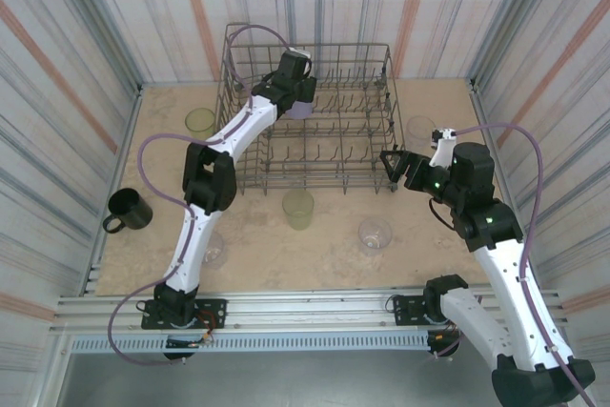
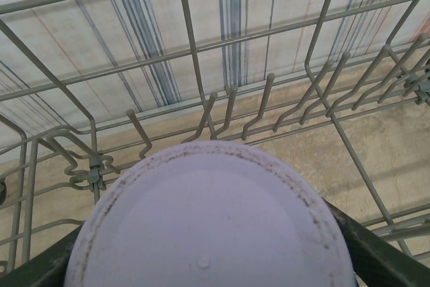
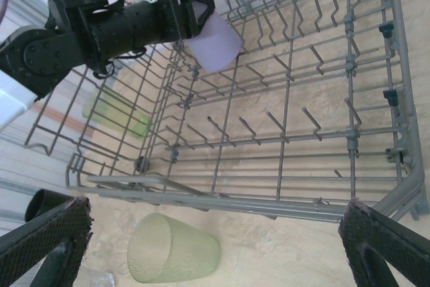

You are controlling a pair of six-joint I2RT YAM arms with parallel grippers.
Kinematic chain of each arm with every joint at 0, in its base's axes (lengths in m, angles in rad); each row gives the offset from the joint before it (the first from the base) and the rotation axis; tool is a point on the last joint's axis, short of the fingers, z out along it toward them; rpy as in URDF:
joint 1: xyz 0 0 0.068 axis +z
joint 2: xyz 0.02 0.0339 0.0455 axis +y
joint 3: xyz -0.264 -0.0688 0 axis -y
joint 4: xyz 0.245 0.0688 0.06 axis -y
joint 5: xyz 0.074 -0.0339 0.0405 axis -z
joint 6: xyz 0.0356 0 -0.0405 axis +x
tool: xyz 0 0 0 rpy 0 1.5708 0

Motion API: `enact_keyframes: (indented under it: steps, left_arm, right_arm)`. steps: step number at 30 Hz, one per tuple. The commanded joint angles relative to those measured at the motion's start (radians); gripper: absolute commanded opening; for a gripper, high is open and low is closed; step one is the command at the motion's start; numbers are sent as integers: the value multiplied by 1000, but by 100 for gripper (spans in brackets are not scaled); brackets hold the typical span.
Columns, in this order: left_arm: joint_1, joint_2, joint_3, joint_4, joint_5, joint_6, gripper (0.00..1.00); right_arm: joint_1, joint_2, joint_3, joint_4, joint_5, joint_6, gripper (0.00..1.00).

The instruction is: Load the cups into the dish rack

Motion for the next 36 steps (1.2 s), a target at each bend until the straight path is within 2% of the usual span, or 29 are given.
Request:
enact_keyframes:
  steps: [1,5,11,16,21,25,30,36]
  left_arm:
    - [10,10,-6,36,-6,3,30]
    - [11,9,-12,34,7,-10,57]
    - [10,-8,-39,41,16,-32,79]
    - [10,-19,-51,37,22,-44,92]
    - [10,-40,-50,25,14,-63,99]
    - [10,-77,-52,23,11,-67,99]
    - [10,-147,-87,22,-46,-90,99]
    - [10,-231,-113,1,-29,-114,99]
  right_arm:
    - [-4,-15,-7,17,15,-4,99]
    - [-4,-7,-9,23,13,-1,99]
    - [-4,-8,-15,21,17,3,99]
    - [-4,-23,-19,13,22,1,99]
    - [-4,-33,-18,6,23,1,99]
    - [-4,-28,-10,3,21,12,99]
    - [-7,17,41,-29,-3,16,99]
    - [-7,67,78,-63,-25,3,99]
